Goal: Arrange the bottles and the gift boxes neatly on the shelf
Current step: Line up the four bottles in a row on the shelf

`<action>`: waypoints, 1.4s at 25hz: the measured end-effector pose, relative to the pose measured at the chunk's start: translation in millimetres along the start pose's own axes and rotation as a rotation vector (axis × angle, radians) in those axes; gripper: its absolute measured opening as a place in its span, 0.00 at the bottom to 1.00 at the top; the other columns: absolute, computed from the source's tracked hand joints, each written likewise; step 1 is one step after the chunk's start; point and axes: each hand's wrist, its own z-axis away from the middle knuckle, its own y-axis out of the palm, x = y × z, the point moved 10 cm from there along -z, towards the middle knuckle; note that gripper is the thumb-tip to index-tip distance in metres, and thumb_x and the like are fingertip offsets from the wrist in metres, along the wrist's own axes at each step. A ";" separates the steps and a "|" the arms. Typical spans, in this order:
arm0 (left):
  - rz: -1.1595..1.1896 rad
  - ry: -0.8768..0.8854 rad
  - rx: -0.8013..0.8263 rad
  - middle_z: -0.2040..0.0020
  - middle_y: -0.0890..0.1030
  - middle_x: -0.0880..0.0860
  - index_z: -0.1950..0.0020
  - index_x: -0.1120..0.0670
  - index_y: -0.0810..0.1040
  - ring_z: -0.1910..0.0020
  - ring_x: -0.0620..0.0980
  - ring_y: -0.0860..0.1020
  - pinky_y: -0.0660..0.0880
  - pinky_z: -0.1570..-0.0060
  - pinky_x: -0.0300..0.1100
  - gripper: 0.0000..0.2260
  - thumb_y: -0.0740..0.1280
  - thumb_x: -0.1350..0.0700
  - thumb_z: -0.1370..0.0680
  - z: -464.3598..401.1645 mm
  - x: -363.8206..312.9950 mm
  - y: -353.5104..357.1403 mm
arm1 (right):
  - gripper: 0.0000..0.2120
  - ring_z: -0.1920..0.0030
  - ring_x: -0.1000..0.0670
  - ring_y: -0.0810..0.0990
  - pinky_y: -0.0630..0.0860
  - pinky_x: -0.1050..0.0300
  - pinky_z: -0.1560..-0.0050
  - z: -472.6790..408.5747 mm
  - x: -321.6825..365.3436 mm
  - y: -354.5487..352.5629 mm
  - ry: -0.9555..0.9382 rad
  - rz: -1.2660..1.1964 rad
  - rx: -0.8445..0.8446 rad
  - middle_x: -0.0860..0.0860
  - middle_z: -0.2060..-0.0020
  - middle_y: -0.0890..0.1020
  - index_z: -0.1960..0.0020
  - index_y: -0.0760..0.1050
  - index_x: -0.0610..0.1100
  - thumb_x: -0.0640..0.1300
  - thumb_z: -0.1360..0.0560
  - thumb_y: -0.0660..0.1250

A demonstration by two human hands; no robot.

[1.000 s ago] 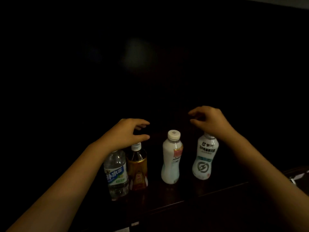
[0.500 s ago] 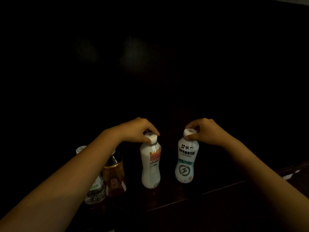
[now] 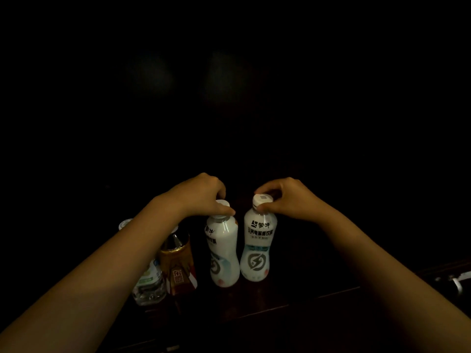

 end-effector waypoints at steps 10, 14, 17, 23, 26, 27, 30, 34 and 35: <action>0.141 0.144 0.111 0.44 0.82 0.48 0.42 0.52 0.79 0.53 0.38 0.77 0.73 0.51 0.31 0.16 0.71 0.56 0.29 15.9 -1.2 -4.1 | 0.17 0.55 0.66 0.77 0.74 0.72 0.60 -8.0 10.0 16.3 -0.002 -0.073 0.101 0.63 0.58 0.79 0.48 0.77 0.53 0.45 0.36 0.75; 0.105 0.040 0.009 0.51 0.84 0.49 0.49 0.53 0.82 0.63 0.37 0.76 0.71 0.61 0.31 0.13 0.72 0.51 0.31 18.9 12.4 -9.2 | 0.18 0.53 0.63 0.78 0.75 0.69 0.56 -8.4 15.0 20.9 -0.017 -0.100 0.070 0.61 0.55 0.79 0.48 0.77 0.50 0.46 0.36 0.75; 0.112 -0.017 -0.043 0.53 0.85 0.49 0.51 0.54 0.83 0.61 0.39 0.77 0.74 0.60 0.34 0.13 0.73 0.50 0.33 23.7 20.0 -11.5 | 0.18 0.52 0.61 0.79 0.75 0.68 0.53 -11.2 20.9 25.7 -0.039 -0.123 0.050 0.58 0.53 0.80 0.47 0.77 0.48 0.45 0.35 0.75; 0.295 -0.128 -0.139 0.51 0.84 0.52 0.49 0.56 0.81 0.60 0.41 0.78 0.74 0.59 0.31 0.16 0.76 0.52 0.34 34.7 40.8 -8.4 | 0.18 0.49 0.59 0.79 0.76 0.64 0.49 -15.0 21.3 32.3 -0.023 -0.188 0.066 0.55 0.50 0.81 0.46 0.78 0.47 0.44 0.35 0.75; 0.353 -0.140 -0.188 0.52 0.84 0.53 0.50 0.56 0.81 0.58 0.43 0.80 0.77 0.56 0.35 0.15 0.76 0.53 0.34 39.9 44.4 -7.9 | 0.17 0.50 0.60 0.79 0.77 0.64 0.50 -15.4 22.7 35.5 -0.028 -0.213 0.068 0.55 0.50 0.81 0.47 0.78 0.48 0.44 0.35 0.75; 0.371 -0.148 -0.202 0.52 0.84 0.53 0.50 0.56 0.81 0.58 0.44 0.80 0.76 0.56 0.35 0.15 0.76 0.53 0.34 41.1 46.3 -6.8 | 0.17 0.50 0.60 0.79 0.77 0.64 0.50 -15.9 22.7 36.7 -0.025 -0.228 0.066 0.56 0.51 0.81 0.47 0.78 0.48 0.44 0.35 0.75; 0.428 -0.169 -0.234 0.52 0.83 0.52 0.49 0.56 0.81 0.57 0.43 0.79 0.73 0.58 0.30 0.16 0.76 0.53 0.34 44.0 53.6 -2.1 | 0.17 0.50 0.60 0.79 0.77 0.66 0.51 -18.1 22.7 38.2 -0.022 -0.251 0.079 0.57 0.51 0.81 0.48 0.78 0.48 0.44 0.35 0.75; 0.532 -0.134 -0.215 0.49 0.82 0.51 0.45 0.55 0.79 0.53 0.42 0.78 0.75 0.50 0.34 0.18 0.75 0.54 0.33 47.7 57.3 4.1 | 0.15 0.53 0.64 0.79 0.77 0.70 0.56 -18.0 19.9 38.3 -0.014 -0.287 0.111 0.59 0.54 0.81 0.50 0.77 0.51 0.43 0.35 0.75; 0.566 -0.123 -0.201 0.49 0.81 0.51 0.44 0.54 0.79 0.52 0.41 0.78 0.76 0.49 0.34 0.18 0.75 0.55 0.33 48.6 57.9 5.2 | 0.15 0.53 0.64 0.79 0.77 0.70 0.56 -18.4 19.7 38.3 -0.011 -0.298 0.118 0.58 0.54 0.81 0.51 0.77 0.52 0.42 0.35 0.75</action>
